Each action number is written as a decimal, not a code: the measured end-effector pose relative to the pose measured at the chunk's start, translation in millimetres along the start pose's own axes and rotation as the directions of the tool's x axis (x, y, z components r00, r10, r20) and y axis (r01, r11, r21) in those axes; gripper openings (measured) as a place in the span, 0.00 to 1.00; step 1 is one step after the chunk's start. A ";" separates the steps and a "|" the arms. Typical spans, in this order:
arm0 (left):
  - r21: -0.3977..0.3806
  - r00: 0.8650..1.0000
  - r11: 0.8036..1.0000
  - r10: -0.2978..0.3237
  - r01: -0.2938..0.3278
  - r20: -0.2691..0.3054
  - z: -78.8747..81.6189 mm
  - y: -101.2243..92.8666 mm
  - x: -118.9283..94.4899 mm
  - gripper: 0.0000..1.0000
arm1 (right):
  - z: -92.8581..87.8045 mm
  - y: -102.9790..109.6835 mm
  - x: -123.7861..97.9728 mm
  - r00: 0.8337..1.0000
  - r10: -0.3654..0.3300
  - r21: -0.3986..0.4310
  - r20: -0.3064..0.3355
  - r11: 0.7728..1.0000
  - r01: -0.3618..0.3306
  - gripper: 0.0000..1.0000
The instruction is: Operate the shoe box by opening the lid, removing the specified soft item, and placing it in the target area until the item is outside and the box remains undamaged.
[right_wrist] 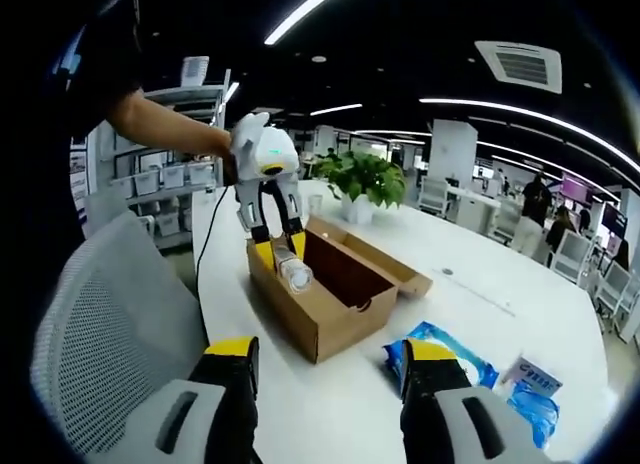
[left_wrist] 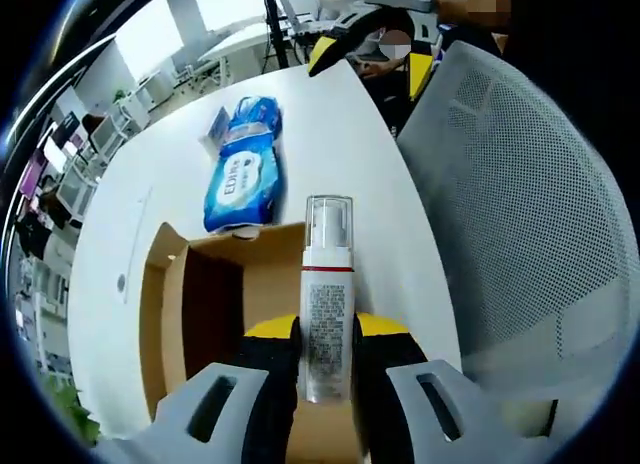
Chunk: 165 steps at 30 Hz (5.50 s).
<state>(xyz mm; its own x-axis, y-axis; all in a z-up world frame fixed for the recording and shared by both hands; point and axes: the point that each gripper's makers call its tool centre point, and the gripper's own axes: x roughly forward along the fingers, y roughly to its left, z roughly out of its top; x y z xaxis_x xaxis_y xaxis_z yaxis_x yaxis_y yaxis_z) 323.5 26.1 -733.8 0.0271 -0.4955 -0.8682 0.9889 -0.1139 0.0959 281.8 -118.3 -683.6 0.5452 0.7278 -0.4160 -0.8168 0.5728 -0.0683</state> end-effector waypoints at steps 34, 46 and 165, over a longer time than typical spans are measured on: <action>0.126 0.984 0.983 -0.148 0.135 0.103 66.4 -44.8 10.4 0.19 | 11.6 45.7 16.5 0.989 0.143 -0.047 0.025 0.989 -0.141 0.34; 0.156 0.975 0.974 -0.182 0.162 0.128 79.9 -53.2 13.7 0.19 | 15.5 57.3 20.9 0.984 0.174 -0.057 0.033 0.983 -0.172 0.28; -0.515 0.832 0.829 0.434 -0.219 0.345 25.6 -17.7 -51.7 1.00 | 12.9 -133.3 35.2 0.921 0.120 -0.395 -0.370 0.877 -0.273 0.16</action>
<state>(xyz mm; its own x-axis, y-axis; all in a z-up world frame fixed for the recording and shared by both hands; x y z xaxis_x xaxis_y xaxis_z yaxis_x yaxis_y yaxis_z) 300.8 31.6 -678.1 0.4014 -0.7586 -0.5133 0.8889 0.4577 0.0187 412.3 -164.2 -677.5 0.3346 0.5997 -0.7269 -0.9397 0.1548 -0.3048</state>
